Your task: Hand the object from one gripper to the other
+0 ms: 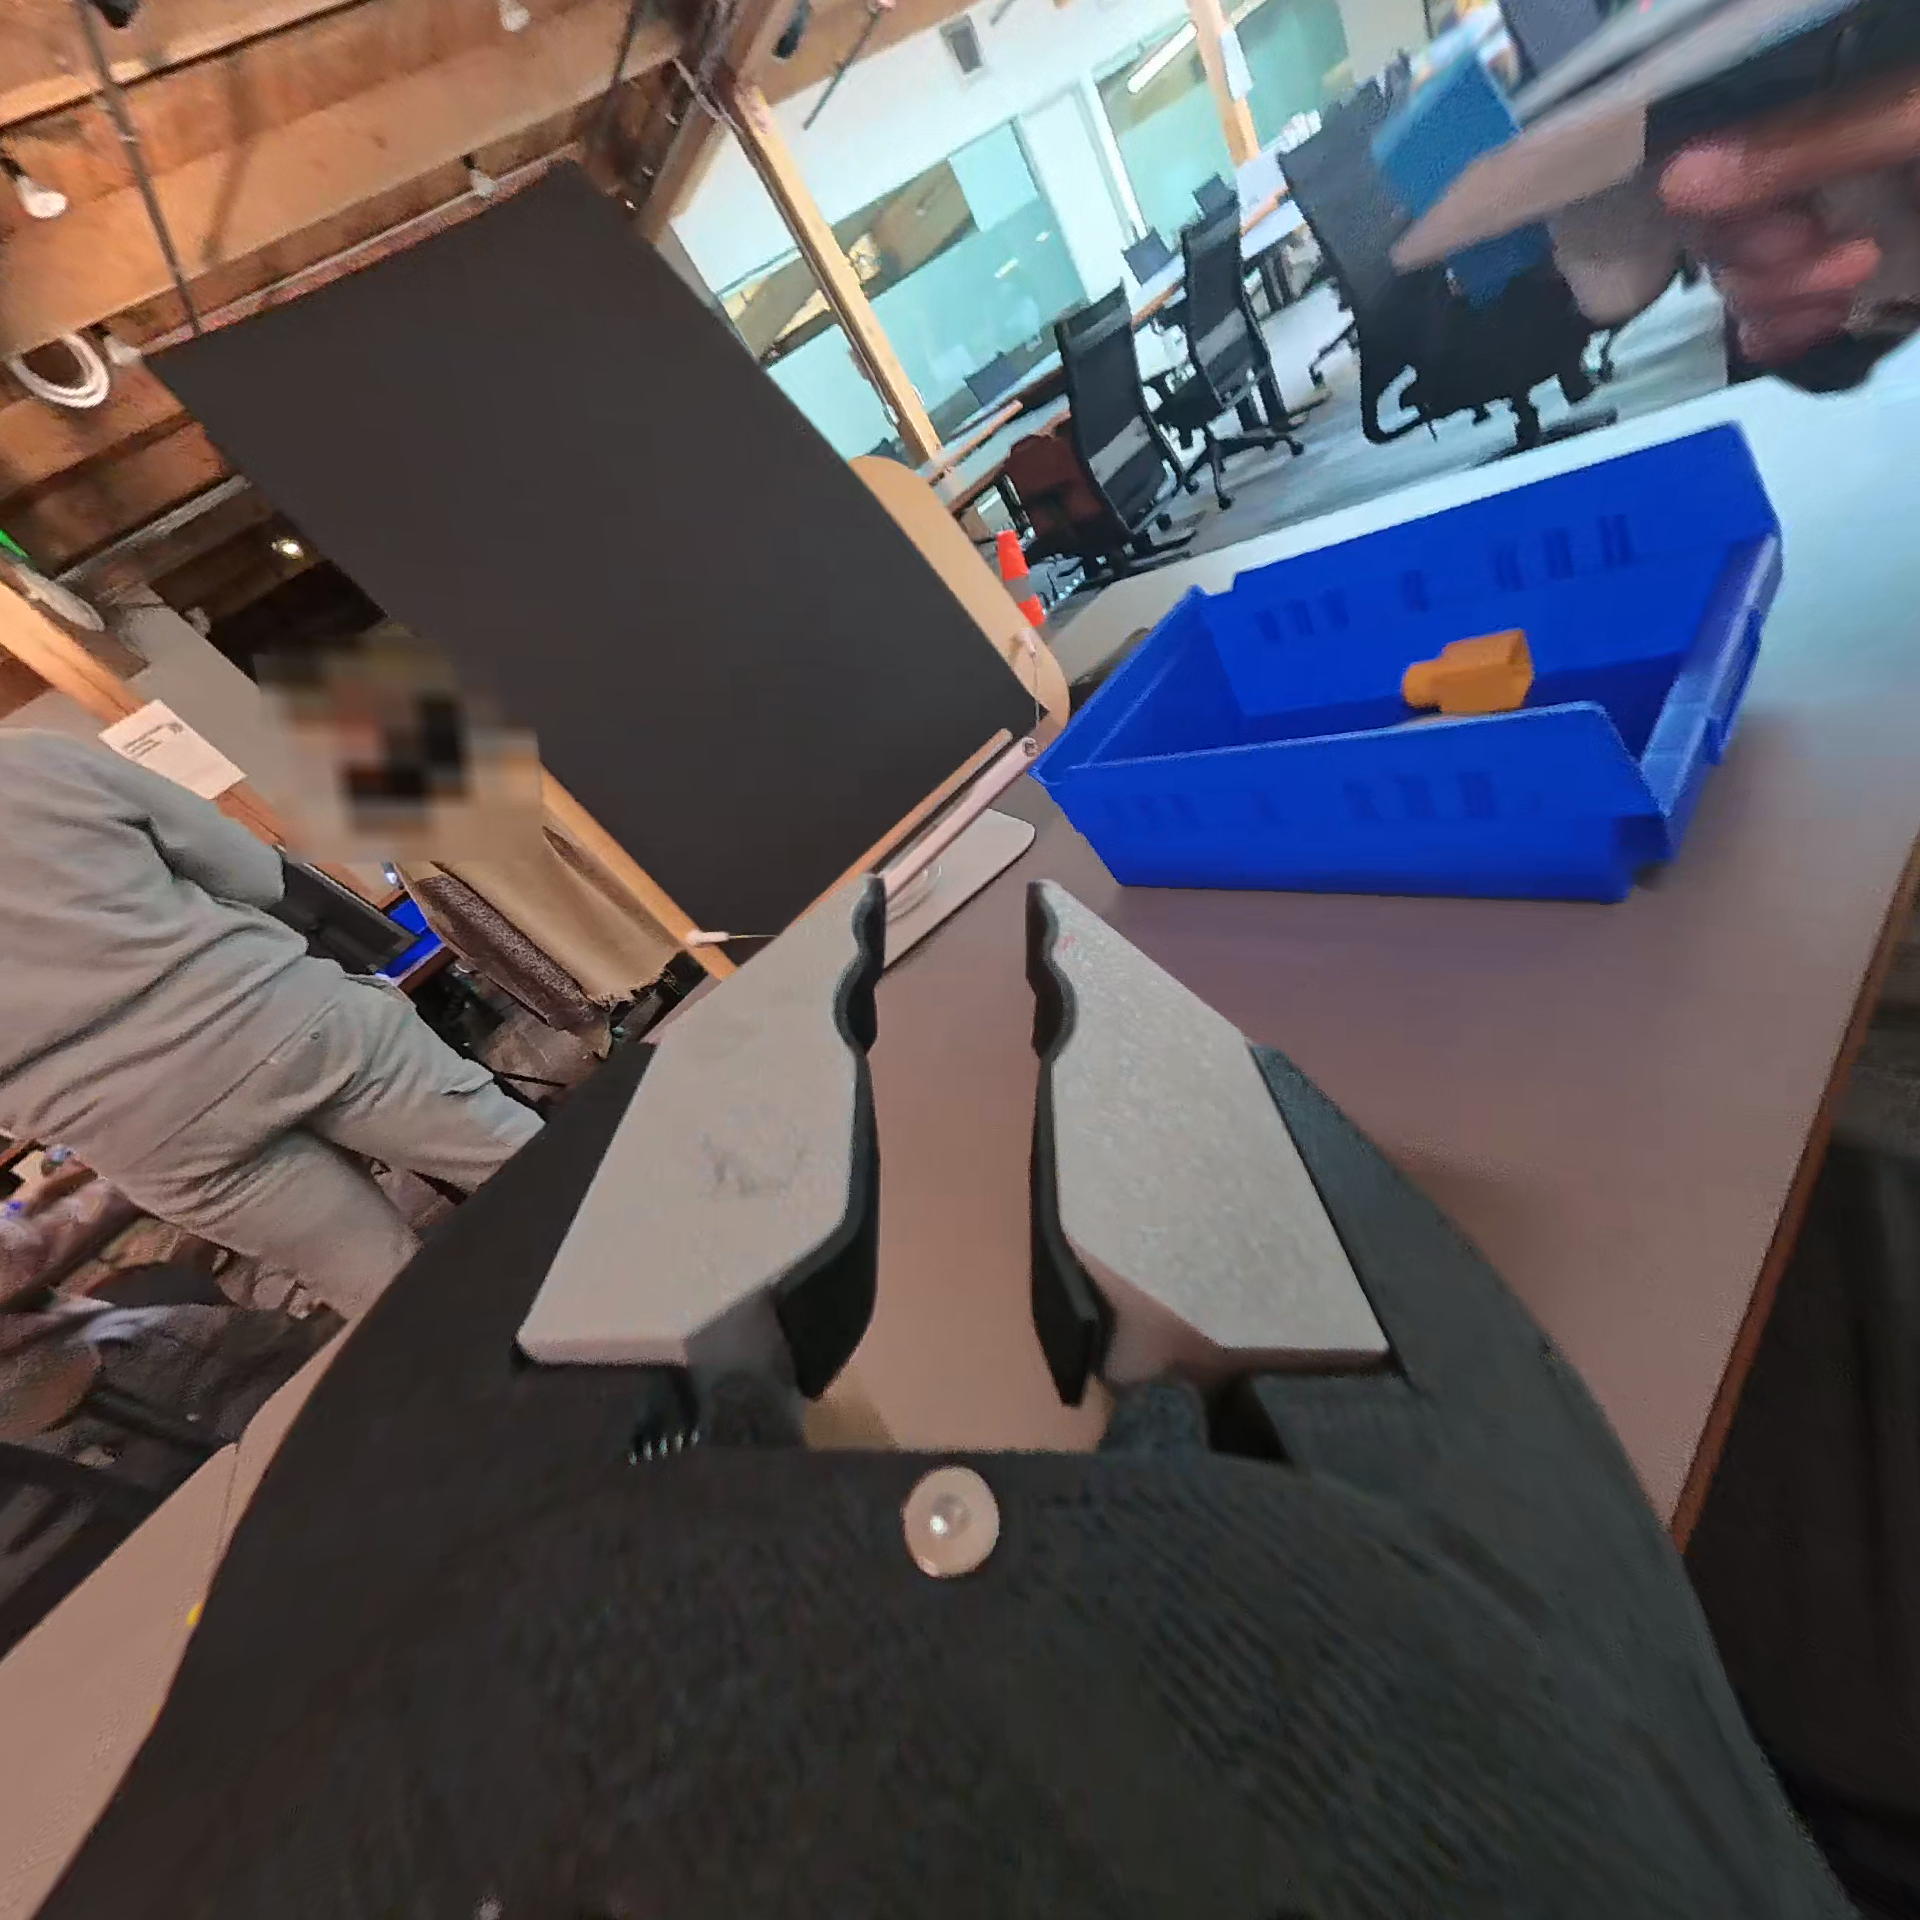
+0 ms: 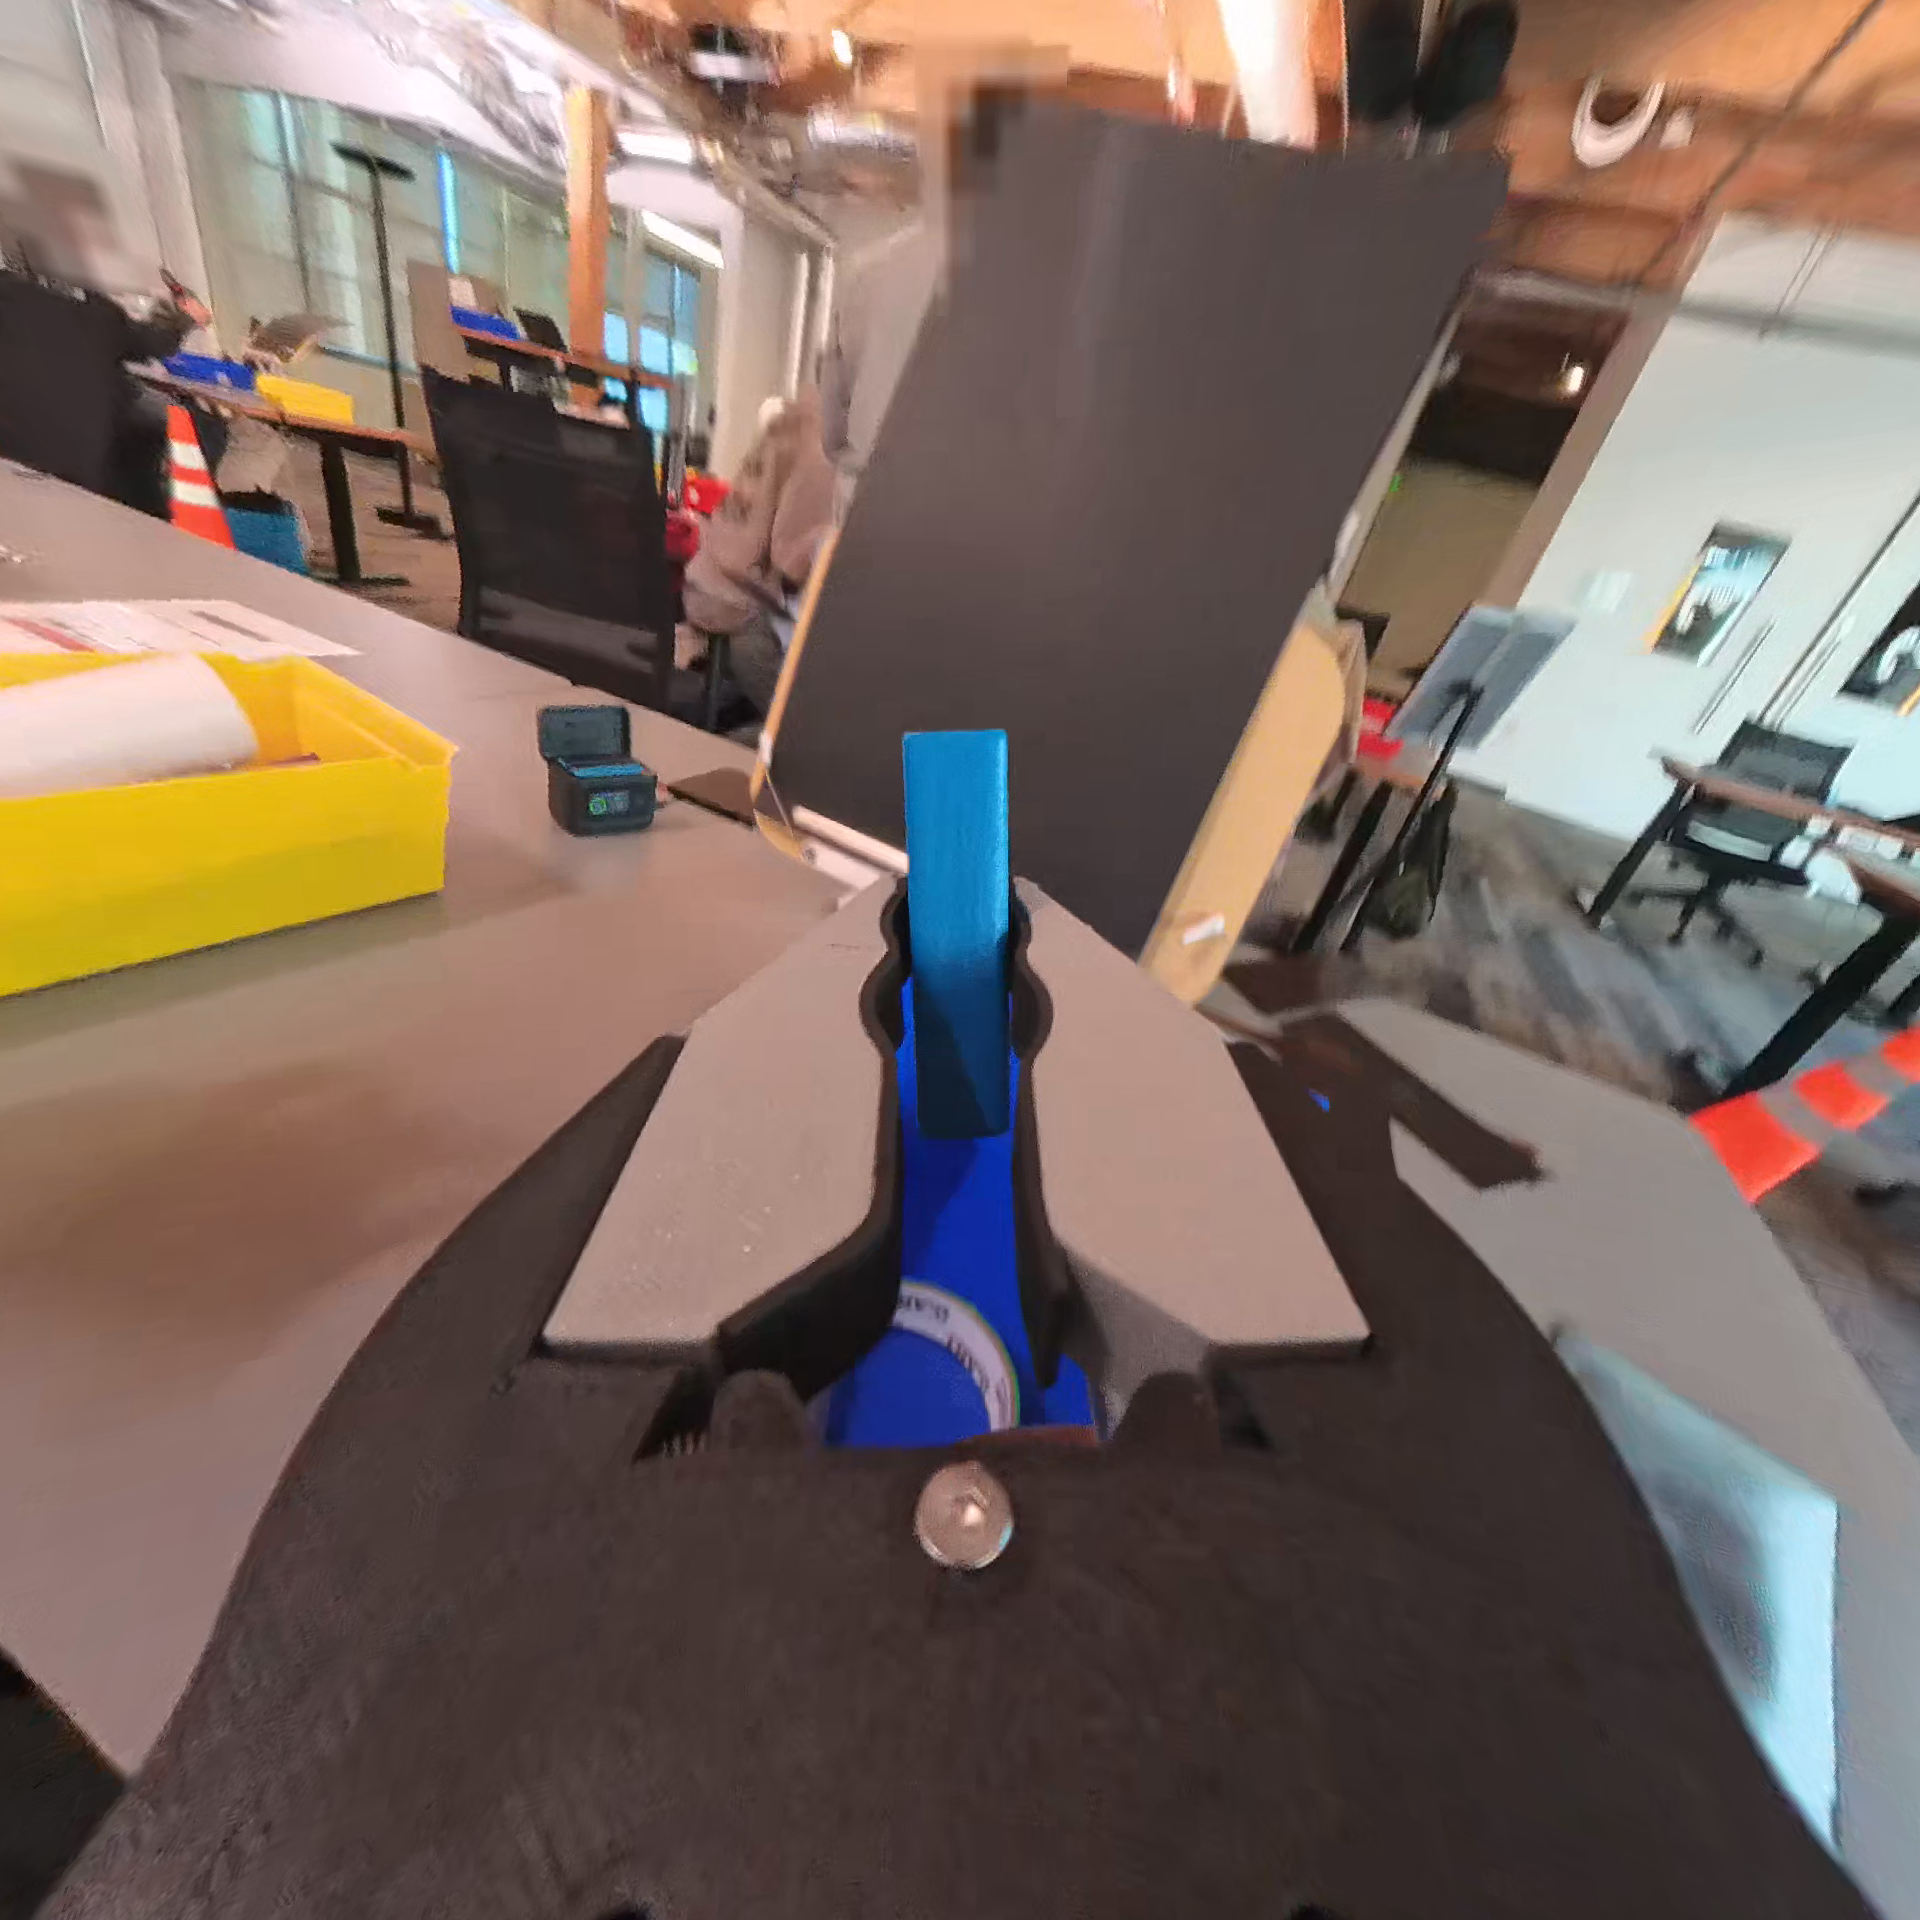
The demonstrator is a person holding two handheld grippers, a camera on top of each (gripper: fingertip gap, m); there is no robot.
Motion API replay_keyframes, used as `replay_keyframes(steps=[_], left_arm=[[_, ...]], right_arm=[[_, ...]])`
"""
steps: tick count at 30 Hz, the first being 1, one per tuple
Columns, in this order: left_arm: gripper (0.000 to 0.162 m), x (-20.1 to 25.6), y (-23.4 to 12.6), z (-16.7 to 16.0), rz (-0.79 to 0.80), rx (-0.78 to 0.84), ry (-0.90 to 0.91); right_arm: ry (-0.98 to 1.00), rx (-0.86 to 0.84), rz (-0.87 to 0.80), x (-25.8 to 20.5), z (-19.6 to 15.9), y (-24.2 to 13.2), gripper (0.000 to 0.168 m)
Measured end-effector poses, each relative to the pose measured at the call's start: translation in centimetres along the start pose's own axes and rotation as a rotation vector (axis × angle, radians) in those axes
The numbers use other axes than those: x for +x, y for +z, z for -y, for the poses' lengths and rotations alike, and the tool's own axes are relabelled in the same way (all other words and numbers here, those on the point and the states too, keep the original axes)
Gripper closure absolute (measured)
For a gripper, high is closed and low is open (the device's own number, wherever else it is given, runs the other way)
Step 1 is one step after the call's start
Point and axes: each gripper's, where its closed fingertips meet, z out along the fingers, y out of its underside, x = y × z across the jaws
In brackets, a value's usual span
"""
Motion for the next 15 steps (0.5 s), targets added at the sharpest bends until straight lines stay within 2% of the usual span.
replay_keyframes(steps=[3,7,10,11,14,15], left_arm=[[0.138,-1.4,-0.6,0.3,0.025,0.037,-0.058],[0.138,-2.1,-0.8,0.1,0.046,0.034,-0.046],[0.137,-2.5,-1.0,-0.2,0.057,0.022,-0.030],[0.137,-2.9,-1.1,-0.5,0.068,0.010,-0.020],[0.136,-6.4,-1.7,-3.2,0.189,-0.091,0.000],[0.131,-7.6,-1.9,-4.8,0.221,-0.145,-0.014]], right_arm=[[0.027,-0.154,-0.042,1.8,-3.8,0.7,0.154],[0.054,-0.427,-0.048,2.7,-11.0,2.5,0.152],[0.018,-0.575,-0.129,4.1,-14.4,2.8,0.127],[-0.005,-0.572,-0.167,4.6,-14.0,2.8,0.122],[0.029,-0.362,-0.145,3.5,-9.3,2.9,0.134],[0.063,-0.297,-0.112,2.8,-7.9,2.8,0.134]])
